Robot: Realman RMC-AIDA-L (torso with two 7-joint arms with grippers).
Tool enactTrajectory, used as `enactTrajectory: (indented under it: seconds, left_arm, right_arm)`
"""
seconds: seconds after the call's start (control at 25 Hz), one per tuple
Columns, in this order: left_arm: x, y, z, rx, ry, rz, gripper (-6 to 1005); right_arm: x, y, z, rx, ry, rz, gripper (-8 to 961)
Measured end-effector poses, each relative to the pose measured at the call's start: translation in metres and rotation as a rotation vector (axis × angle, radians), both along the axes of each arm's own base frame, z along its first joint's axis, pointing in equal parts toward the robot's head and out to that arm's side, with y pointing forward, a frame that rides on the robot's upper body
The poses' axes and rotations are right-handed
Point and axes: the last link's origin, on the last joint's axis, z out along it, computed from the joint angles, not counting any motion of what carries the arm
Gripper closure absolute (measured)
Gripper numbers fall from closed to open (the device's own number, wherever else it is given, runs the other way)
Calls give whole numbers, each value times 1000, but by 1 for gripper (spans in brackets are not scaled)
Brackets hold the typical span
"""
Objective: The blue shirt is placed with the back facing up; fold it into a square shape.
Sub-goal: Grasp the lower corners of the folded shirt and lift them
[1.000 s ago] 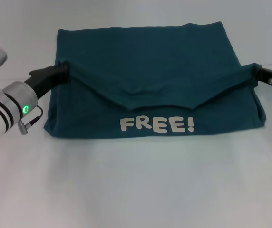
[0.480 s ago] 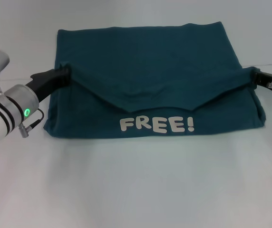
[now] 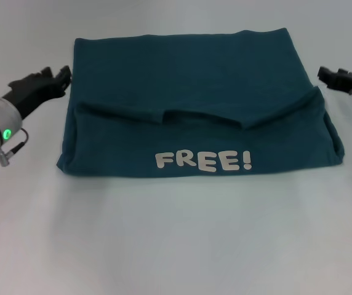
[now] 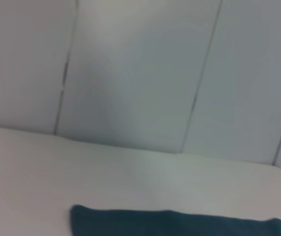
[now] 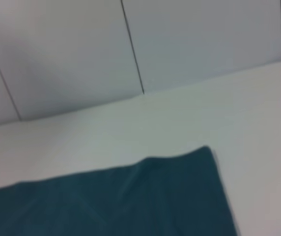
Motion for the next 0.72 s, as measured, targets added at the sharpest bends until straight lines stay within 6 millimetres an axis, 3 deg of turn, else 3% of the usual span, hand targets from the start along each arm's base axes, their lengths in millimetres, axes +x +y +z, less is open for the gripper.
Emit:
enactTrajectory:
  seconds: [0.16, 0.32, 0.48, 0.72]
  left_arm:
    - [-12, -5, 7, 6, -15, 32, 581]
    - [-25, -13, 10, -45, -43, 60, 391]
    - [-30, -26, 14, -132, -56, 50, 308]
    - [-30, -50, 14, -262, -38, -7, 184]
  right_arm:
    - [2, -3, 7, -2, 44, 19, 553]
    - [11, -17, 13, -41, 112, 54, 453]
    - [17, -38, 24, -94, 174, 95, 315]
    - [30, -64, 33, -171, 206, 75, 320]
